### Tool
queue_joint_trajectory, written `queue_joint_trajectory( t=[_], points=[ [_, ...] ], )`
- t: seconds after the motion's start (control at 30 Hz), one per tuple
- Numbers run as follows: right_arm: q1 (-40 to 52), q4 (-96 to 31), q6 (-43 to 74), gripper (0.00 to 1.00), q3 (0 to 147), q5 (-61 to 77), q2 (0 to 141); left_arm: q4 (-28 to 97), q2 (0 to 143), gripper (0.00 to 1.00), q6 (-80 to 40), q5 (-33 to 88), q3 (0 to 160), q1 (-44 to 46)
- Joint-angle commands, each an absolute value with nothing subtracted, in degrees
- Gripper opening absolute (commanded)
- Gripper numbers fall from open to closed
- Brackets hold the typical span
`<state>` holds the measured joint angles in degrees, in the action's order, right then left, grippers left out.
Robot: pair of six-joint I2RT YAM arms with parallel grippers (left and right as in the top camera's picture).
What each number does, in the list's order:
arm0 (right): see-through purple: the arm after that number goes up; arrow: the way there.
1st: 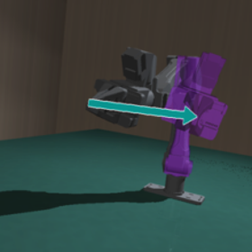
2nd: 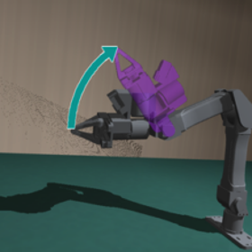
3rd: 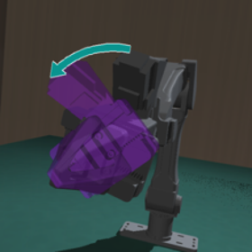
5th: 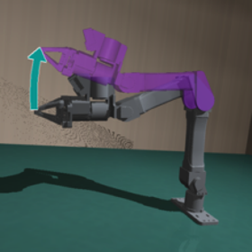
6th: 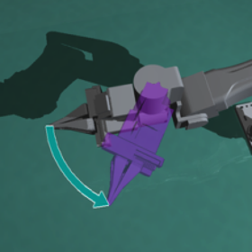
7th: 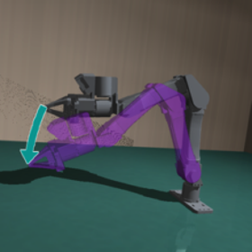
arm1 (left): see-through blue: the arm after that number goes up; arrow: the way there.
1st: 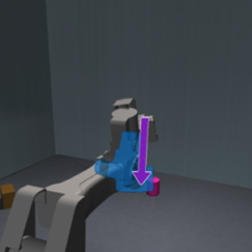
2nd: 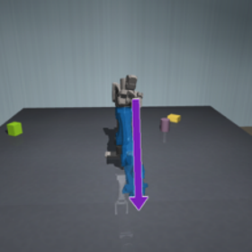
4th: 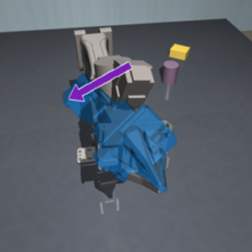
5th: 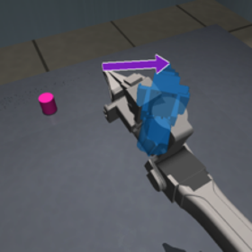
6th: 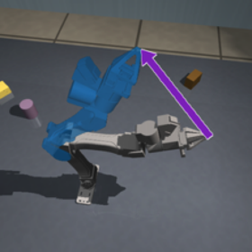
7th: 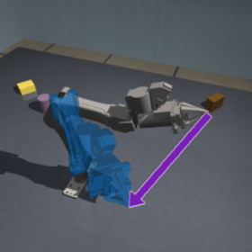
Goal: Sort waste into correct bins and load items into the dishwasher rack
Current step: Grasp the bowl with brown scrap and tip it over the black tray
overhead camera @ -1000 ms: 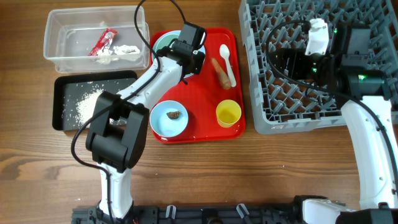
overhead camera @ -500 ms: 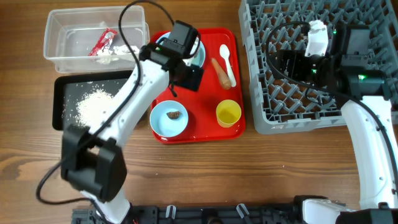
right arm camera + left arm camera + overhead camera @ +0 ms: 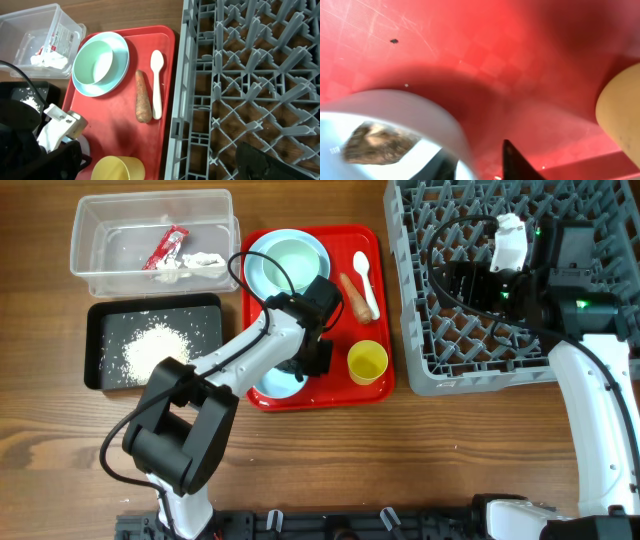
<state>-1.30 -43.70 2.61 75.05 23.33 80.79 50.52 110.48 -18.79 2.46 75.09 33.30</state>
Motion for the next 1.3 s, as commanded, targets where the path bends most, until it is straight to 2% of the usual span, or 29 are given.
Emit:
queue_joint_trajectory(
  t=[0.0,0.13,0.27,0.37,0.53,0.7,0.83,1.03,1.1,1.27],
  points=[
    [-1.1,-43.81,3.18,0.99,76.05,23.16,81.17,50.02,110.56,0.04,-21.71,2.24,75.07,33.21],
    [-1.1,-43.81,3.18,0.99,76.05,23.16,81.17,56.6,108.77,0.04,-21.71,5.5,82.43,32.62],
    [-1.1,-43.79,3.14,1.0,76.05,23.16,81.17,61.6,103.42,0.04,-21.3,9.28,90.04,26.2],
    [-1.1,-43.77,3.2,1.0,76.05,23.16,81.17,62.13,99.88,0.04,-17.61,15.84,90.04,14.76],
    [-1.1,-43.79,3.18,1.0,76.05,23.16,81.17,64.36,102.13,0.04,-3.4,35.9,89.73,-5.67],
    [-1.1,-43.81,3.49,1.0,76.05,23.18,81.17,64.55,105.54,0.04,10.72,57.58,84.82,-20.34],
    [-1.1,-43.77,4.71,1.0,76.05,23.2,81.17,64.03,108.4,0.04,13.58,73.6,80.12,-30.55],
    [-1.1,-43.55,4.64,1.0,76.05,24.03,81.17,62.72,110.5,0.04,11.29,90.35,79.46,-35.92],
    [-1.1,-43.51,4.49,1.0,76.05,24.01,81.17,61.45,110.48,0.04,7.66,90.35,79.5,-35.9],
    [-1.1,-43.4,4.45,1.0,76.05,23.99,81.17,61.06,110.48,0.04,7.2,90.35,79.5,-35.86]
  ],
)
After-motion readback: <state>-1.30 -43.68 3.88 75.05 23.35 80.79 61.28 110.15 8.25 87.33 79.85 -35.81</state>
